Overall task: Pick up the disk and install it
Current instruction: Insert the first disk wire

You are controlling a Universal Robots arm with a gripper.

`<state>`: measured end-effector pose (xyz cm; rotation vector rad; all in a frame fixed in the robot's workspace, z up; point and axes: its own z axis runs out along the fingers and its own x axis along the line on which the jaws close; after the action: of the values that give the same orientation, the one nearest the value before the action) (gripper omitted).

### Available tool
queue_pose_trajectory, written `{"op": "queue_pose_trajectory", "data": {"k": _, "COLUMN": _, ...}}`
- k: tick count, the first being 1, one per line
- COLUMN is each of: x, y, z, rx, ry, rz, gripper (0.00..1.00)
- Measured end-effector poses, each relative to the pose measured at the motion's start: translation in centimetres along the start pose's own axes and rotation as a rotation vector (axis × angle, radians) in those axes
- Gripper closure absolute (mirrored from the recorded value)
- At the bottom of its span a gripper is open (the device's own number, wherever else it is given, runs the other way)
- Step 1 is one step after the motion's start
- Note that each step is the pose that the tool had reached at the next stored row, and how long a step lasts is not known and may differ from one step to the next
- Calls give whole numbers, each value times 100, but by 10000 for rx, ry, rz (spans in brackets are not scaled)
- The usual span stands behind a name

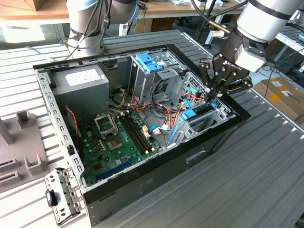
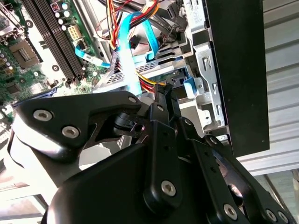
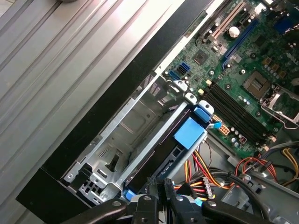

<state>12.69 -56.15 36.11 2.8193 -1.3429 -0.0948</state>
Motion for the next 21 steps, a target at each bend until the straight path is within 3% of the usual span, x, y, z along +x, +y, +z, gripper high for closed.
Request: {"op": "queue_pose_trajectory", "data": {"k": 21, "x": 0, "y": 0, "z": 7, "rx": 19, "ry": -16, "rz": 389, "gripper": 84}}
